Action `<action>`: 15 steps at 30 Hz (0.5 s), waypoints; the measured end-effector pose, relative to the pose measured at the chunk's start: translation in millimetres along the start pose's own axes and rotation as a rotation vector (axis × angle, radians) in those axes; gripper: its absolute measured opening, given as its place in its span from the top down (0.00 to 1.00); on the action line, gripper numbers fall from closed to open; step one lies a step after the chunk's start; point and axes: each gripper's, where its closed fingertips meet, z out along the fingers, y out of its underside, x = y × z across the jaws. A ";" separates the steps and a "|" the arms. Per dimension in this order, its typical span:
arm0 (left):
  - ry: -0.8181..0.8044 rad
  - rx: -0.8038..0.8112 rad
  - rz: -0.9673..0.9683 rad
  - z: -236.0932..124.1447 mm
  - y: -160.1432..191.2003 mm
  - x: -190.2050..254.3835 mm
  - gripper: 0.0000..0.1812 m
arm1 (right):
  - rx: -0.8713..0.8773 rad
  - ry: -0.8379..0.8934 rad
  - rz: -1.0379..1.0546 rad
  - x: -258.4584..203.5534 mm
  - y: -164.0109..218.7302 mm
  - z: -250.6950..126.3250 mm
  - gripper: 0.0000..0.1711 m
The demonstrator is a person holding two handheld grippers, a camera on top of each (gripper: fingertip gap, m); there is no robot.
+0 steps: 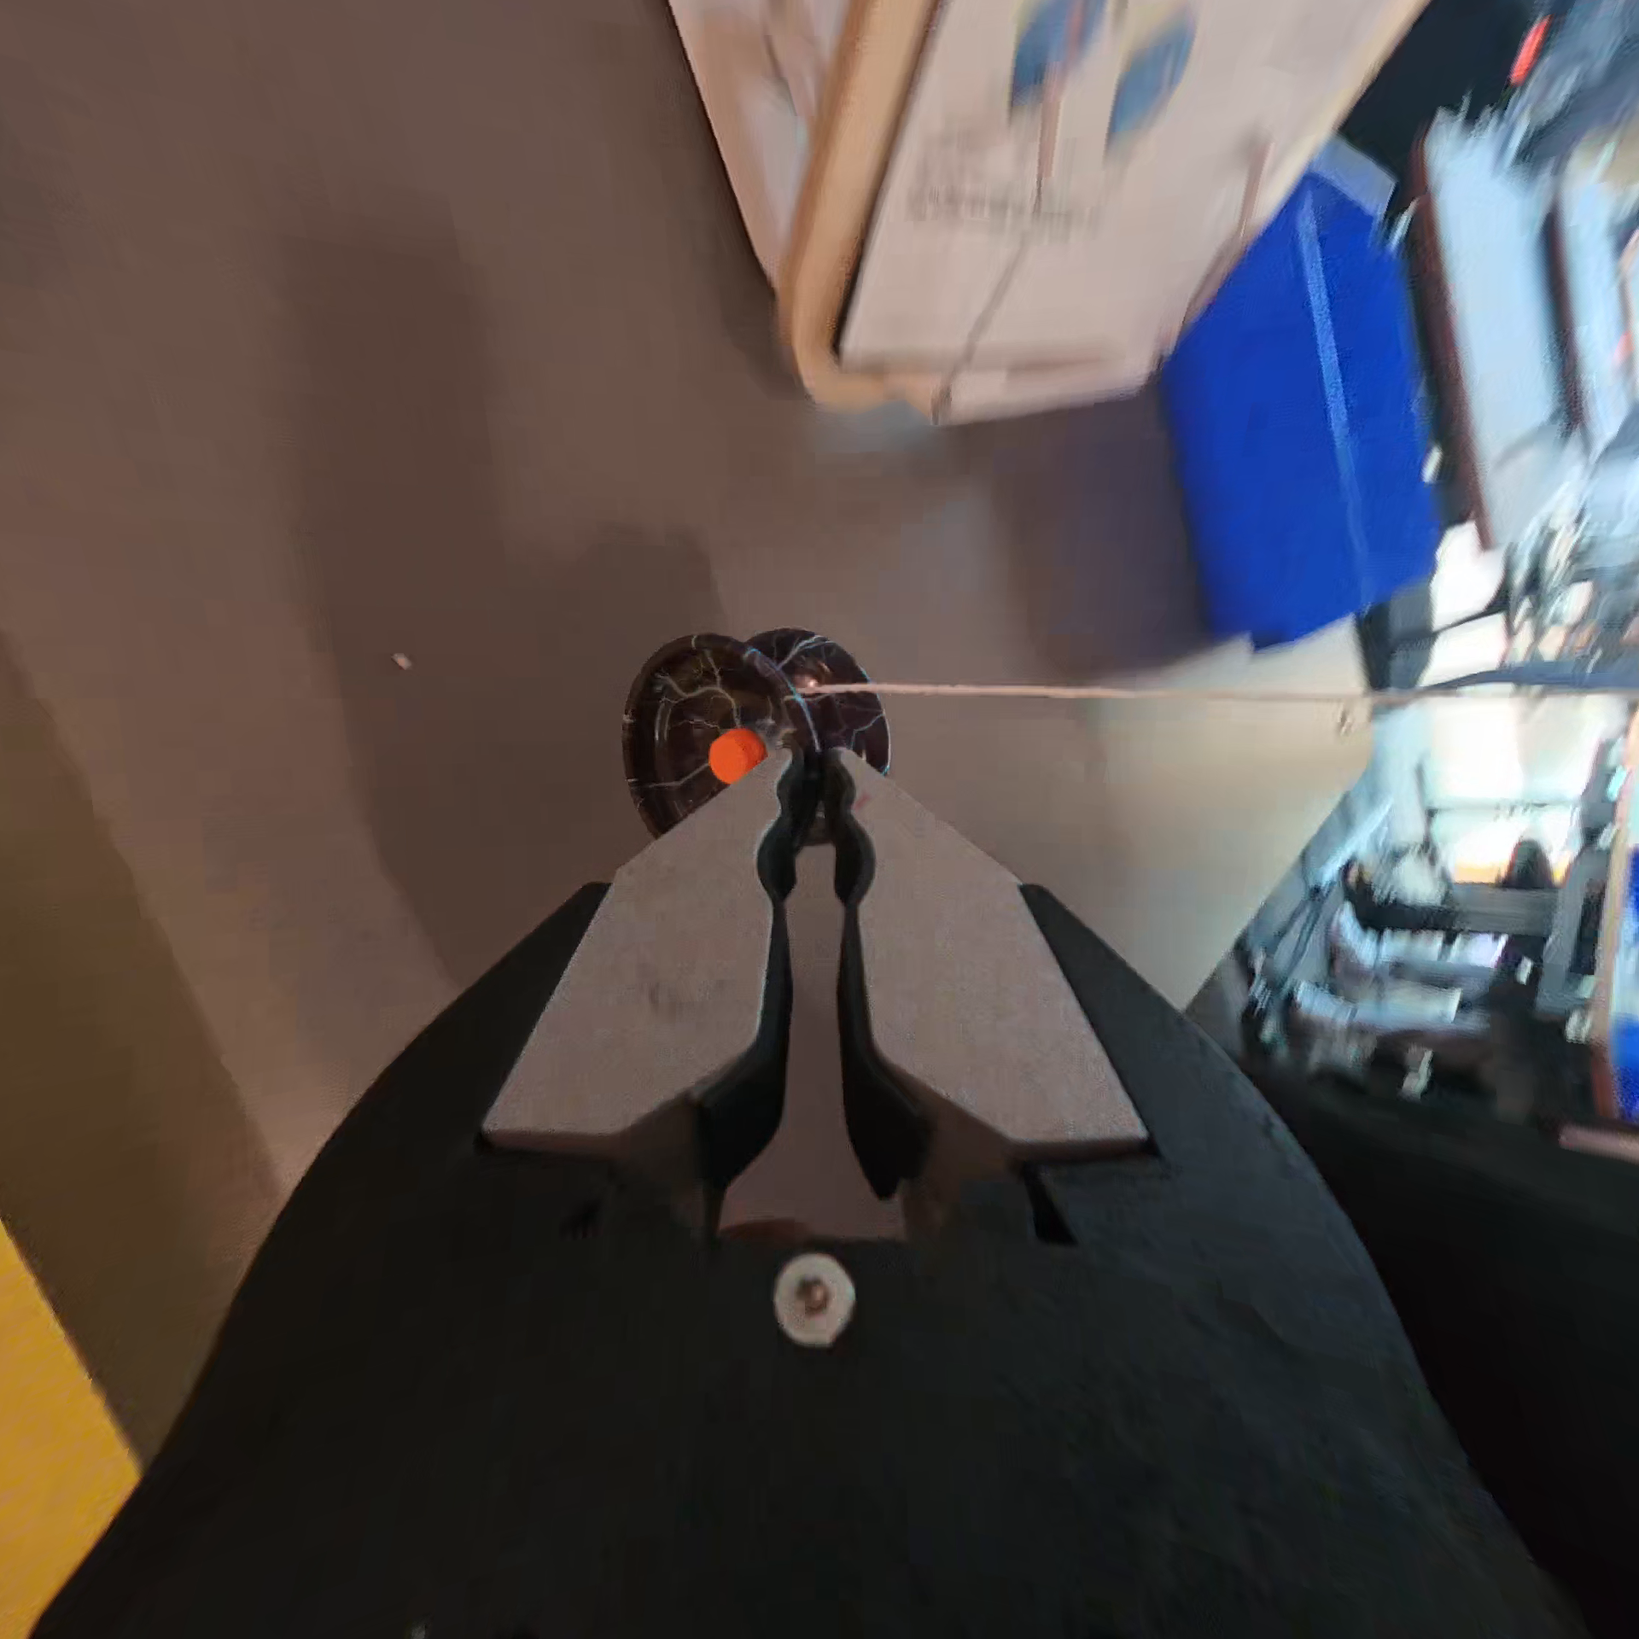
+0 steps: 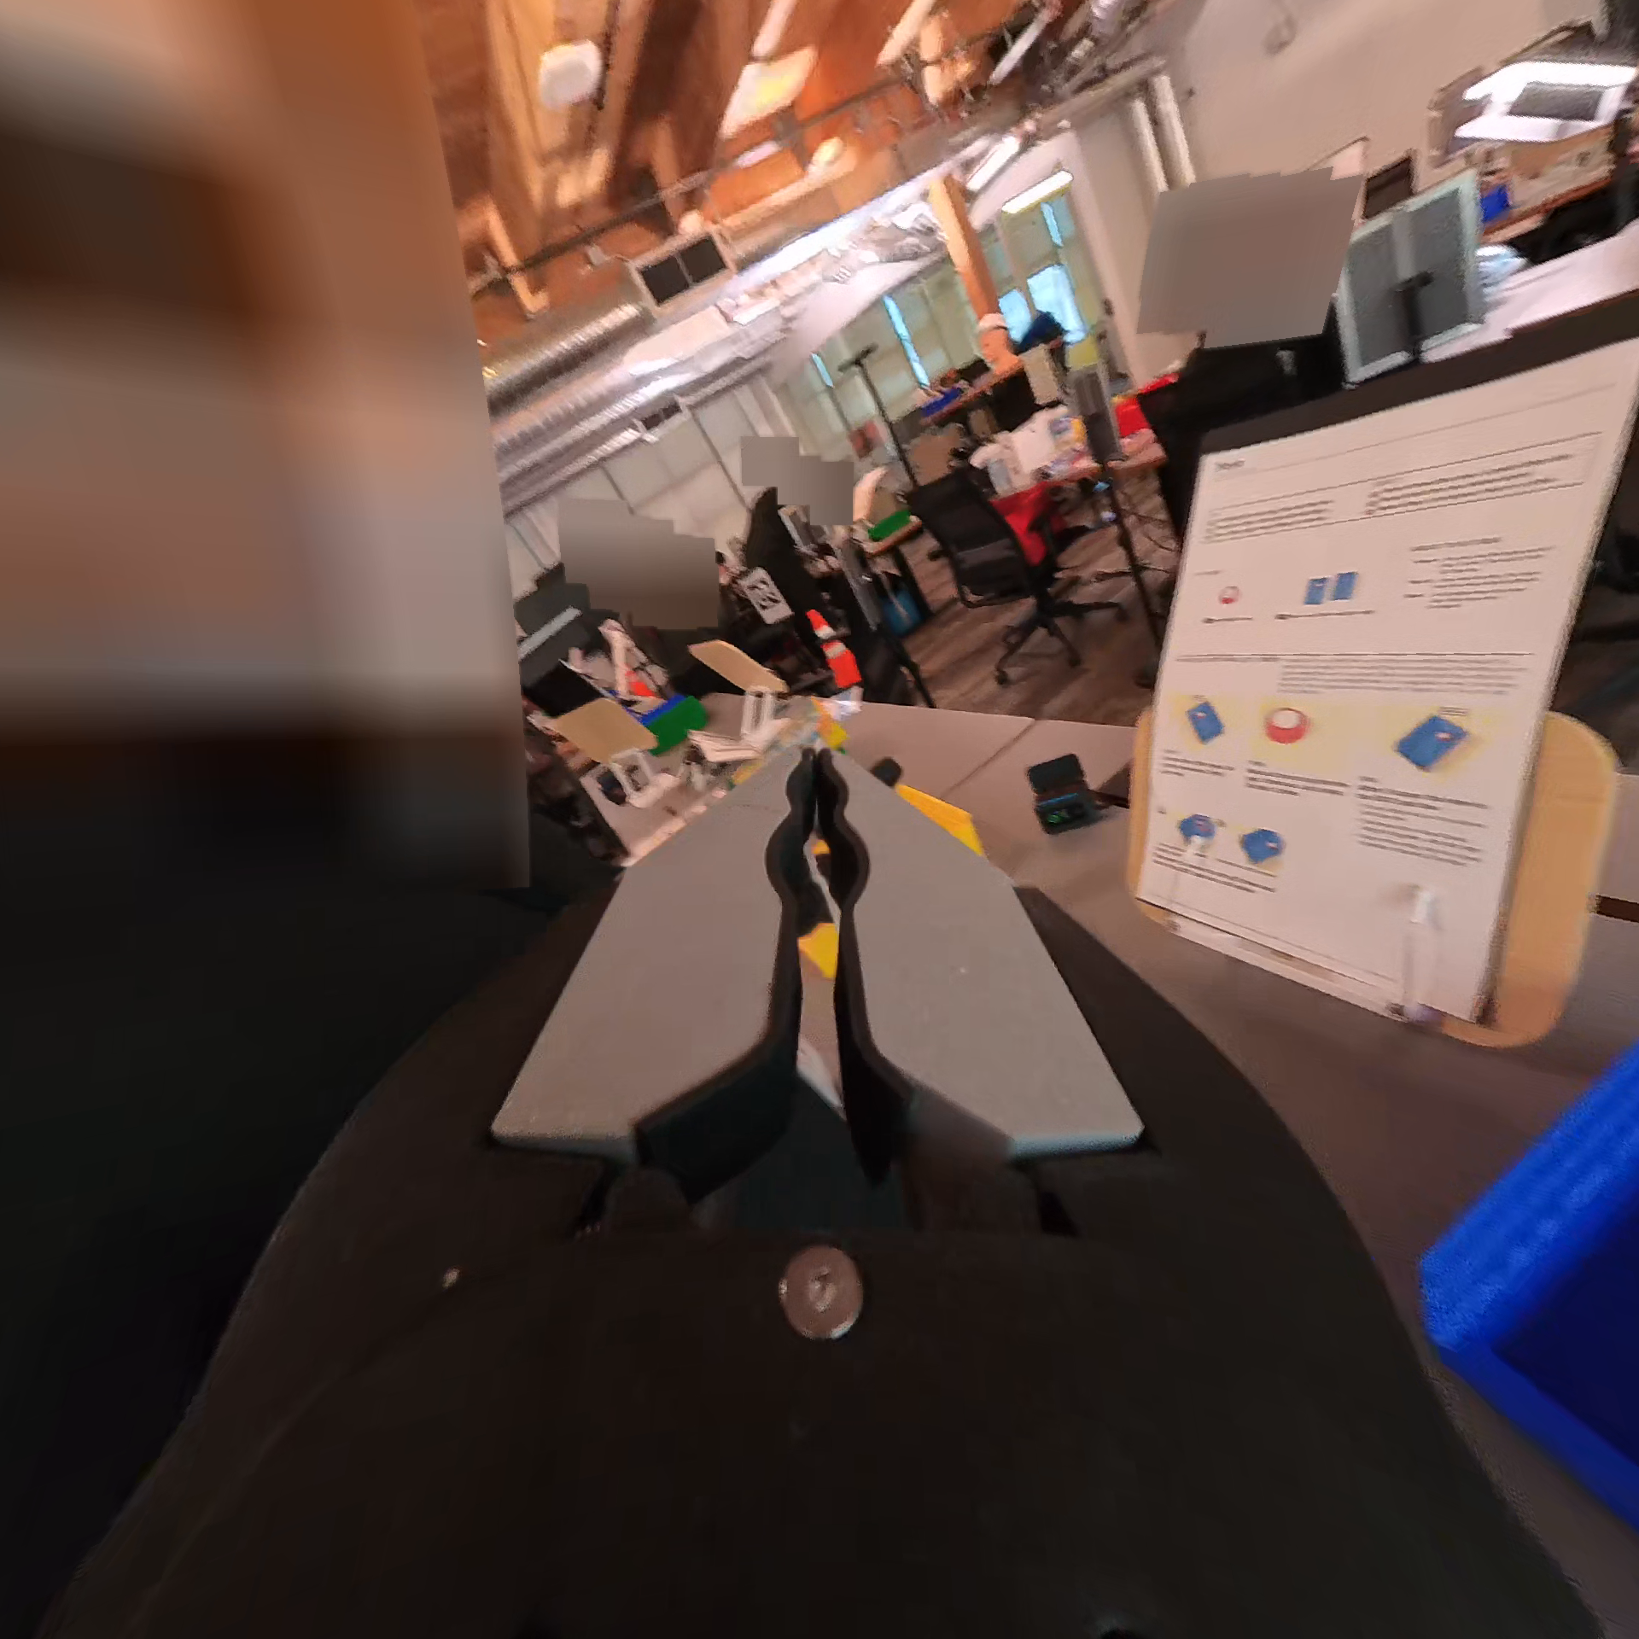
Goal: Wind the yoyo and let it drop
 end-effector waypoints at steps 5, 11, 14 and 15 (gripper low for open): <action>-0.087 0.264 -0.104 -18.9 -45.6 -24.7 1.00 | 0.038 -0.173 0.077 -35.7 3.8 -1.6 1.00; 0.124 0.540 -0.295 -43.6 -93.5 -9.4 1.00 | -0.168 -0.301 0.184 -60.7 48.2 5.7 1.00; 0.339 0.639 -0.369 -63.5 -112.0 7.6 1.00 | -0.247 -0.251 0.280 -40.7 79.5 -8.3 1.00; 0.407 0.668 -0.393 -71.1 -116.3 11.9 1.00 | -0.245 -0.220 0.317 -29.3 87.5 -17.5 1.00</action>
